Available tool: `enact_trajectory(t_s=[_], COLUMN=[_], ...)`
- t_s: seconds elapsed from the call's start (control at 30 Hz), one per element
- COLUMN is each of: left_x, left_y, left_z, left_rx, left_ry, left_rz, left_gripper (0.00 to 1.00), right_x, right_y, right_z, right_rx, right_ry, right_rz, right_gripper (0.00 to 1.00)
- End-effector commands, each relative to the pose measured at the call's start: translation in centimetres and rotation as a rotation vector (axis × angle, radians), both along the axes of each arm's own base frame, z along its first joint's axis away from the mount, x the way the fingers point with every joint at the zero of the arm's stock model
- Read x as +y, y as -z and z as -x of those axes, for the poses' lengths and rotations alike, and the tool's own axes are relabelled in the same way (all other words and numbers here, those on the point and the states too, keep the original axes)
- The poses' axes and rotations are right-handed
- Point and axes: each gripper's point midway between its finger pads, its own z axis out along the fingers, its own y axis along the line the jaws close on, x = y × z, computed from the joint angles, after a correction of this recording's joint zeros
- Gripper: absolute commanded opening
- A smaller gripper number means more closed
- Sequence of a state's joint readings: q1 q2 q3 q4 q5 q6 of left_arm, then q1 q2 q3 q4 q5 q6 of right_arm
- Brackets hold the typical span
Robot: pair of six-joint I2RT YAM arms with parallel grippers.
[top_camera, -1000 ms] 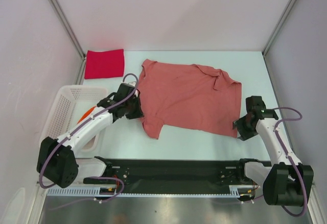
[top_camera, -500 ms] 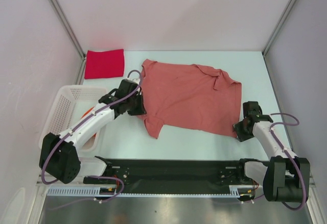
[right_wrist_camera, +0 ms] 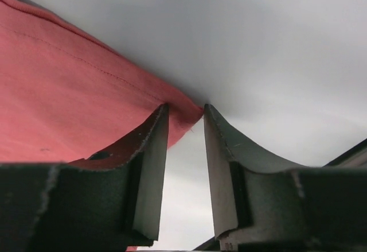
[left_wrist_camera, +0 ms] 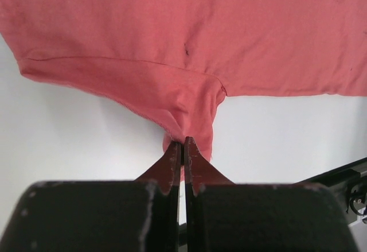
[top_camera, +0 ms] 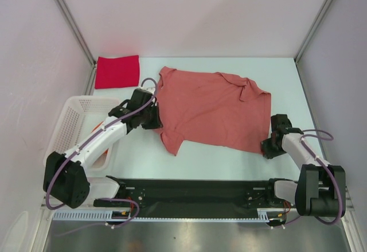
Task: Fold and stack the t-shirts
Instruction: Flatten the tshirt out
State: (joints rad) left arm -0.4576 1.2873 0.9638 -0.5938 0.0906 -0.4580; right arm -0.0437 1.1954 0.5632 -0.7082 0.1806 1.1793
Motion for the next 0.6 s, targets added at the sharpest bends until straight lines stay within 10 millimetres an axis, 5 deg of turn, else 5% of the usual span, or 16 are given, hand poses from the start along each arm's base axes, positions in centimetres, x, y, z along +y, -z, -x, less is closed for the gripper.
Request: enact_trajectory(t_s=[0.0, 0.1, 0.13, 0.3, 0.53, 0.57], left_x=[0.1, 0.4, 0.4, 1.9, 2.7, 2.7], left_y=[-3.1, -3.9, -4.2, -7.5, -14.7, -15.7], left_z=[-1.2, -1.6, -1.7, -3.7, -7.3, -7.7], left_rx=[-0.093, -0.115, -0.124, -0.227, -0.428, -0.449], left_ry=[0.001, -0.012, -0.017, -0.085, -0.147, -0.154], left_rz=[0.028, 0.027, 0.025, 0.009, 0.035, 0.039], left_gripper=[0.00, 0.00, 0.00, 0.00, 0.00, 0.00], right_x=[-0.9, -1.0, -1.0, -1.3, -3.9, -4.2], right_y=[1.9, 2.1, 2.0, -0.4, -10.8, -13.5], right_z=[0.3, -0.5, -1.1, -3.2, -8.8, -10.3], right_rx=[0.038, 0.040, 0.024, -0.024, -0.255, -0.313], right_ry=[0.041, 0.005, -0.020, -0.088, -0.163, -0.162], right_rz=[0.042, 0.051, 0.053, 0.081, 0.259, 0.280], right_gripper=[0.35, 0.18, 0.04, 0.00, 0.00, 0.00])
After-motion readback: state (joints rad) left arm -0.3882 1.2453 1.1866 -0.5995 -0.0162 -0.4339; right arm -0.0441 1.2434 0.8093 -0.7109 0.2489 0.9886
